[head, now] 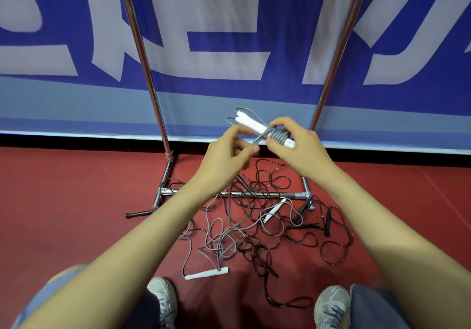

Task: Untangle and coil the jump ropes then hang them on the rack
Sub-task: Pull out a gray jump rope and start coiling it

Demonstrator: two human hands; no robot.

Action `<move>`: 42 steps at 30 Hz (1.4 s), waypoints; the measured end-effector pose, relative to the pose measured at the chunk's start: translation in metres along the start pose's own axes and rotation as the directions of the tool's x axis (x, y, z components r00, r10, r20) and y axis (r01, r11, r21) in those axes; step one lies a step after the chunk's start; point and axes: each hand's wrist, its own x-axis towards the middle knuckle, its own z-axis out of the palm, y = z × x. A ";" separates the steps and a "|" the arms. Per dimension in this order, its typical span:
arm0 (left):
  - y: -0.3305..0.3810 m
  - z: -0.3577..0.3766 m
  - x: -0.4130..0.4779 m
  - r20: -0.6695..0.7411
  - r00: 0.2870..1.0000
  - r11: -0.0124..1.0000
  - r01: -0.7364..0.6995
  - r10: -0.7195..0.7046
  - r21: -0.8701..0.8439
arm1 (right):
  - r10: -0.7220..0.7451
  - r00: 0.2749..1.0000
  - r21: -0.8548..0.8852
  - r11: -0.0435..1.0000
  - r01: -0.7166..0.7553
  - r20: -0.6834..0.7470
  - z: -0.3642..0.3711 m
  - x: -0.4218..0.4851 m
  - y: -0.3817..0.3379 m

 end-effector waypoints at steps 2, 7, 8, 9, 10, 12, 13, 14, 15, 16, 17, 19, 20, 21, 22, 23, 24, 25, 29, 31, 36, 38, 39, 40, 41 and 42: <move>-0.003 0.000 0.002 0.021 0.994 0.994 0.106 -0.106 0.030 | 0.005 1.000 -0.051 0.999 -0.006 -0.028 0.000 0.000 0.000; -0.004 -0.021 0.007 0.428 0.833 0.892 0.436 -0.350 -0.119 | -0.105 0.989 -0.137 0.986 0.091 -0.101 -0.005 -0.006 -0.006; -0.004 -0.025 0.009 0.385 0.847 0.898 0.430 -0.365 -0.093 | -0.128 0.987 -0.158 0.981 0.112 -0.097 -0.006 -0.007 -0.006; -0.006 -0.028 0.012 0.255 0.899 0.928 0.373 -0.356 -0.020 | -0.138 0.987 -0.187 0.975 0.121 -0.083 -0.008 -0.007 -0.005; -0.010 -0.029 0.015 0.063 0.956 0.954 0.279 -0.287 0.111 | -0.130 0.989 -0.210 0.971 0.114 -0.063 -0.008 -0.007 -0.005; -0.015 -0.025 0.018 -0.225 0.974 0.905 0.107 -0.012 0.412 | -0.077 0.996 -0.220 0.973 0.066 -0.046 -0.005 -0.004 -0.003; -0.016 -0.019 0.018 -0.268 0.961 0.873 0.071 0.070 0.482 | -0.050 0.997 -0.212 0.977 0.037 -0.054 -0.002 -0.002 -0.003; -0.015 -0.012 0.016 -0.277 0.957 0.877 0.063 0.082 0.476 | -0.029 0.997 -0.200 0.980 0.015 -0.071 0.000 0.000 -0.003; -0.014 -0.006 0.015 -0.272 0.961 0.907 0.067 0.054 0.416 | -0.019 0.996 -0.192 0.981 0.001 -0.089 0.002 0.003 -0.002; -0.013 0.000 0.014 -0.258 0.966 0.944 0.075 0.012 0.321 | -0.014 0.994 -0.191 0.982 -0.006 -0.105 0.003 0.004 -0.002; -0.012 0.006 0.012 -0.242 0.970 0.974 0.088 -0.035 0.210 | -0.008 0.993 -0.190 0.982 -0.014 -0.118 0.004 0.005 -0.002; -0.008 0.010 0.009 -0.204 0.975 0.994 0.099 -0.086 0.051 | 0.026 0.988 -0.152 0.987 -0.048 -0.150 0.004 0.007 0.000; -0.007 0.010 0.009 -0.183 0.977 0.994 0.106 -0.107 -0.014 | 0.052 0.984 -0.112 0.991 -0.072 -0.169 0.004 0.009 0.001; -0.006 0.009 0.009 -0.156 0.978 0.988 0.125 -0.138 -0.091 | 0.075 0.980 -0.064 0.994 -0.088 -0.185 0.004 0.010 0.002; -0.006 0.009 0.010 -0.119 0.976 0.973 0.159 -0.180 -0.167 | 0.088 0.976 -0.007 0.996 -0.091 -0.198 0.003 0.011 0.003; -0.006 0.008 0.012 -0.074 0.971 0.949 0.205 -0.228 -0.238 | 0.096 0.974 0.056 0.995 -0.086 -0.208 0.003 0.011 0.003; -0.006 0.007 0.012 -0.021 0.960 0.913 0.260 -0.280 -0.313 | 0.099 0.972 0.115 0.990 -0.076 -0.213 0.003 0.012 0.002; -0.006 0.005 0.013 0.041 0.943 0.865 0.320 -0.330 -0.388 | 0.100 0.972 0.161 0.985 -0.065 -0.214 0.003 0.012 0.001; -0.006 -0.005 0.015 0.146 0.905 0.715 0.406 -0.398 -0.569 | 0.107 0.978 0.286 0.957 -0.051 -0.182 0.004 0.011 -0.001; -0.006 -0.007 0.014 0.061 0.947 0.795 0.300 -0.317 -0.528 | 0.144 0.974 0.361 0.930 -0.074 -0.172 0.002 0.012 -0.002; 0.000 -0.004 0.010 0.113 0.983 0.876 0.182 -0.147 -0.446 | 0.259 0.964 0.552 0.813 -0.184 -0.060 -0.006 0.016 -0.005; -0.006 -0.008 0.014 0.145 0.970 0.871 0.238 -0.193 -0.430 | 0.241 0.970 0.673 0.711 -0.205 0.041 -0.007 0.014 -0.006; -0.009 -0.009 0.015 0.153 0.964 0.877 0.261 -0.216 -0.404 | 0.211 0.973 0.727 0.654 -0.209 0.090 -0.006 0.013 -0.007; -0.012 -0.008 0.016 0.153 0.960 0.887 0.277 -0.236 -0.369 | 0.174 0.975 0.766 0.606 -0.215 0.136 -0.006 0.012 -0.009; -0.015 -0.008 0.016 0.151 0.955 0.897 0.292 -0.255 -0.332 | 0.132 0.975 0.788 0.574 -0.223 0.180 -0.006 0.011 -0.010; -0.017 -0.008 0.016 0.150 0.952 0.905 0.300 -0.266 -0.302 | 0.087 0.972 0.794 0.563 -0.229 0.219 -0.006 0.010 -0.010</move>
